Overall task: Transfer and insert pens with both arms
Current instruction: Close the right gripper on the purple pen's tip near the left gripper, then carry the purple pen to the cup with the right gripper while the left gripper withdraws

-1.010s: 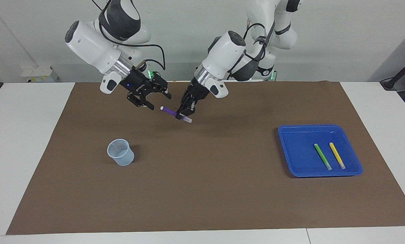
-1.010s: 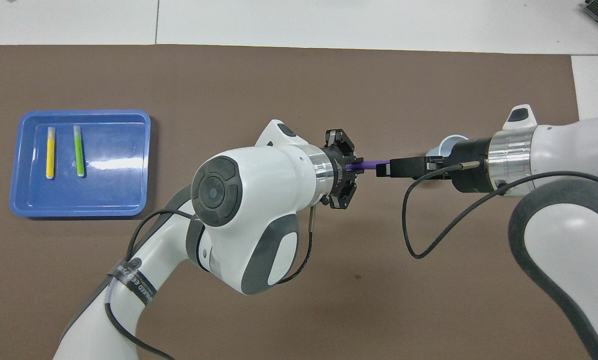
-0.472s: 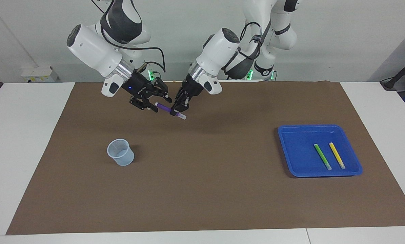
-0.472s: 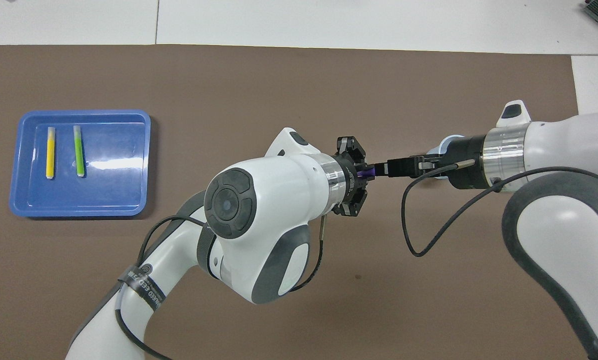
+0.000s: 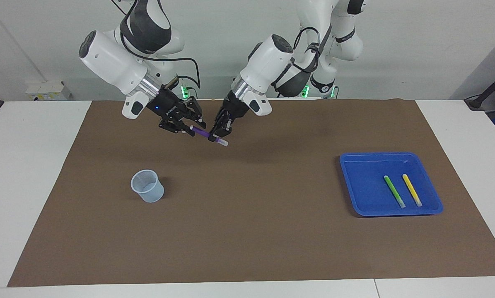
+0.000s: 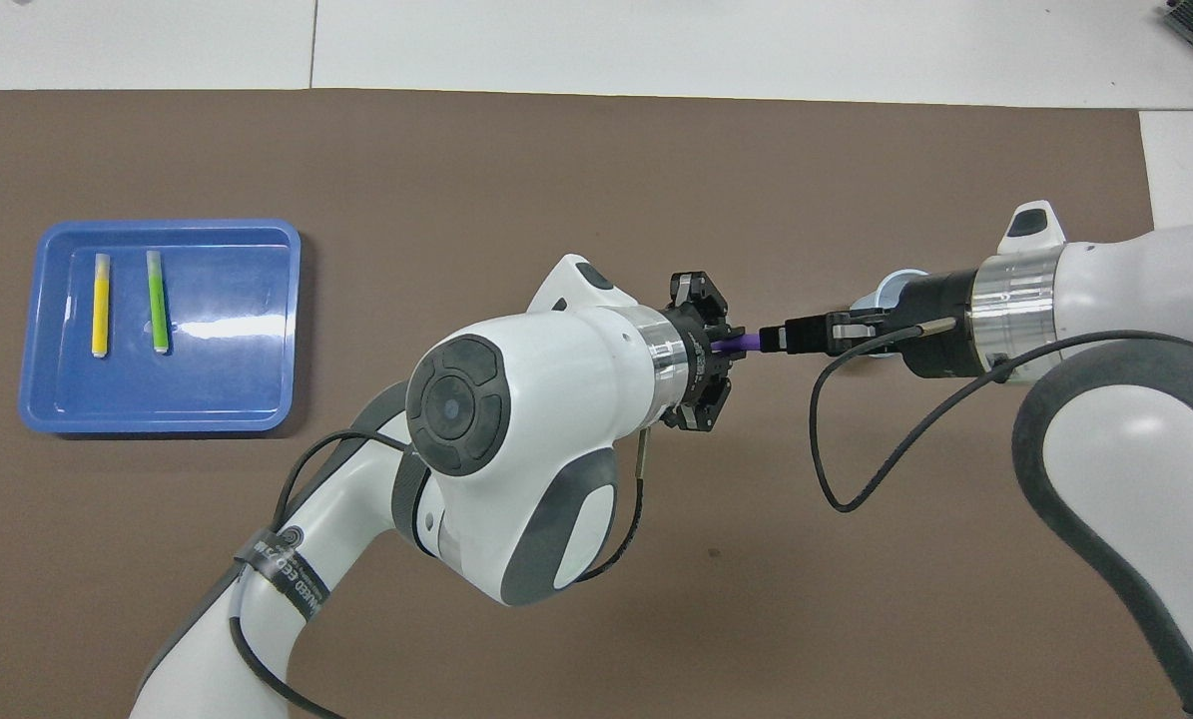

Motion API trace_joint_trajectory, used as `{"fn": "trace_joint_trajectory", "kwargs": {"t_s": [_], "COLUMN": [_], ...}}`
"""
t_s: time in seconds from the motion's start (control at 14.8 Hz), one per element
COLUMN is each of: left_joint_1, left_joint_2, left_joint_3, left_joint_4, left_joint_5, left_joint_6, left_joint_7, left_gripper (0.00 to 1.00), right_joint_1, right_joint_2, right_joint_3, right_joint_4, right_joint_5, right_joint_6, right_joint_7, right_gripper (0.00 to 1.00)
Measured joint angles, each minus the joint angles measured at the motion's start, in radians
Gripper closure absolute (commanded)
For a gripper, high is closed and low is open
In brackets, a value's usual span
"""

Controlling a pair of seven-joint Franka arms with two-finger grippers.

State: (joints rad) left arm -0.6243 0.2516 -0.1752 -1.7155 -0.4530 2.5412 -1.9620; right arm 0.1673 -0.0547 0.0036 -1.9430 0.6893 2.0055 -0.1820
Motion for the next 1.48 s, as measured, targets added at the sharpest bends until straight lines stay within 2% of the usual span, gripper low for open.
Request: {"fn": "trace_joint_trajectory", "kwargs": {"t_s": [0.27,0.61,0.81,1.08,1.28,1.35,1.48], "left_joint_1": [0.000,0.000,0.000,0.000,0.000,0.000,0.000], "left_joint_2": [0.000,0.001,0.001,0.001,0.001,0.002,0.001], "left_joint_3": [0.001,0.002,0.001,0.001,-0.001,-0.001,0.000], "left_joint_4": [-0.001,-0.003,-0.006,-0.006,-0.008,-0.009,-0.007], "left_joint_5": [0.000,-0.001,-0.001,-0.001,-0.001,-0.001,-0.001], "left_joint_6": [0.005,0.019,0.026,0.029,0.048,0.055,0.059], "left_joint_7": [0.000,0.000,0.000,0.004,0.035,0.042,0.045], "left_gripper": [1.00,1.00,1.00,1.00,0.64,0.56,0.11], "right_joint_1": [-0.003,-0.005,-0.004,-0.004,-0.005,-0.004,-0.004], "right_joint_2": [0.000,0.001,0.001,0.001,0.001,0.001,0.001], "right_joint_3": [0.000,-0.002,-0.001,-0.001,-0.002,-0.002,-0.002], "right_joint_4": [0.000,0.002,0.005,0.006,0.009,0.011,0.010], "right_joint_5": [-0.001,0.004,0.005,0.005,0.004,-0.005,-0.030], "right_joint_6": [-0.003,-0.008,-0.009,-0.009,-0.009,-0.010,-0.015], "right_joint_7": [0.000,-0.002,-0.002,-0.002,-0.002,-0.002,-0.002], "right_gripper": [0.68,0.86,1.00,1.00,1.00,1.00,1.00]}}
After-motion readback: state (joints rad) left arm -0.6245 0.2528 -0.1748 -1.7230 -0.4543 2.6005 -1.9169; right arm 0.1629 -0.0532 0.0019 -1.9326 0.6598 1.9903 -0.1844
